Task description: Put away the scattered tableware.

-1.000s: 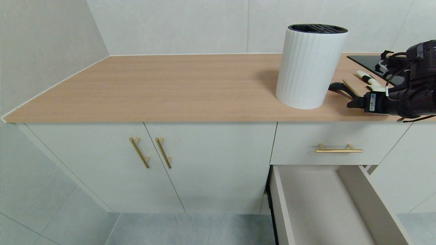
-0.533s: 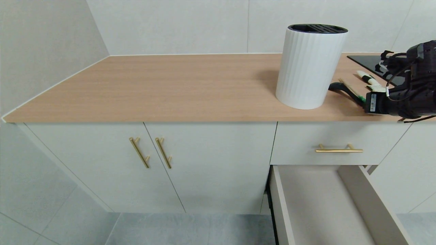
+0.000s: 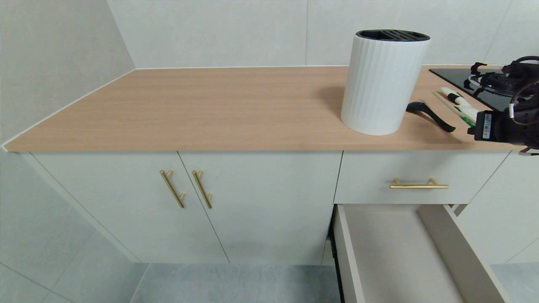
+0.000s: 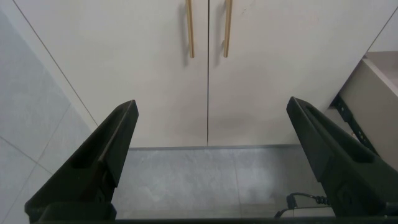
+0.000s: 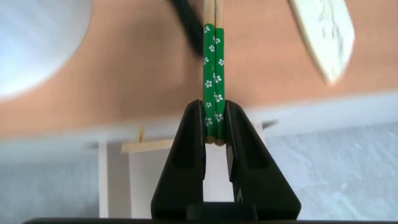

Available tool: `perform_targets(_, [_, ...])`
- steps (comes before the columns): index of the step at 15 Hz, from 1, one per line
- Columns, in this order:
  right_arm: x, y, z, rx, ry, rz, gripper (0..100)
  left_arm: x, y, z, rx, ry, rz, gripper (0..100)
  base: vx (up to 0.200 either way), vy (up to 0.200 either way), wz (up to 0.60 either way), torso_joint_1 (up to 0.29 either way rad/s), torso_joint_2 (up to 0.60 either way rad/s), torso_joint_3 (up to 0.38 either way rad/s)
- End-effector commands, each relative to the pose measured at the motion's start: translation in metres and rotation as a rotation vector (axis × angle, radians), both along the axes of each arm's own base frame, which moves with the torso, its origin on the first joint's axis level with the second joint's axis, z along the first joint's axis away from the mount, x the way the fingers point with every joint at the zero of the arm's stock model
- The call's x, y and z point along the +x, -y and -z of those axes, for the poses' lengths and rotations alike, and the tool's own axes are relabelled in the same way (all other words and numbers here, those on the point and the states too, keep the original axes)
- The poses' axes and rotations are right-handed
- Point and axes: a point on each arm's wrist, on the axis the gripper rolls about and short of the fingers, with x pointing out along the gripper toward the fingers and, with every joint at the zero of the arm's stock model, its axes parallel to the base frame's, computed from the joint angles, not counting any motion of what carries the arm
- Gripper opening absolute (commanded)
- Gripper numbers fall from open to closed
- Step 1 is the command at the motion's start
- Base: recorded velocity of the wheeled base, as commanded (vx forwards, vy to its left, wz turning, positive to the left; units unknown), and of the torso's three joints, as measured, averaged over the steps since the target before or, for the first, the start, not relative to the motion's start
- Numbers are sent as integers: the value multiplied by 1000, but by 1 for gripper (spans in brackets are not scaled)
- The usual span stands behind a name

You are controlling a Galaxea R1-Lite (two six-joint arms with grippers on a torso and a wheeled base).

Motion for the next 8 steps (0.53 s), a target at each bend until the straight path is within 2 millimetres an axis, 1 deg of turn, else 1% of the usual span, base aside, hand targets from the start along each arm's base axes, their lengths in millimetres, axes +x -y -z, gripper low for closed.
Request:
perform_targets(1, [-51, 0, -13, 15, 47, -33, 0, 0, 0, 0, 0, -1, 0, 100, 0, 0, 0, 0, 0, 0])
perform_targets(2, [-74, 1, -17, 26, 59, -57, 0, 0, 0, 0, 0, -1, 0, 100, 0, 0, 0, 0, 0, 0])
perform_targets(3, [-108, -3, -13, 41, 40, -126, 0, 0, 0, 0, 0, -1, 0, 100, 0, 0, 0, 0, 0, 0])
perform_targets(4, [-132, -6, -12, 44, 34, -170, 0, 0, 0, 0, 0, -2, 0, 100, 0, 0, 0, 0, 0, 0])
perform_targets(5, [-153, -8, -10, 45, 25, -201, 0, 0, 0, 0, 0, -1, 0, 100, 0, 0, 0, 0, 0, 0])
perform_targets(7, [-190, -9, -6, 27, -26, -282, 0, 0, 0, 0, 0, -2, 0, 100, 0, 0, 0, 0, 0, 0])
perform_targets(8, [-203, -9, -2, 14, -62, -315, 0, 0, 0, 0, 0, -1, 0, 100, 0, 0, 0, 0, 0, 0])
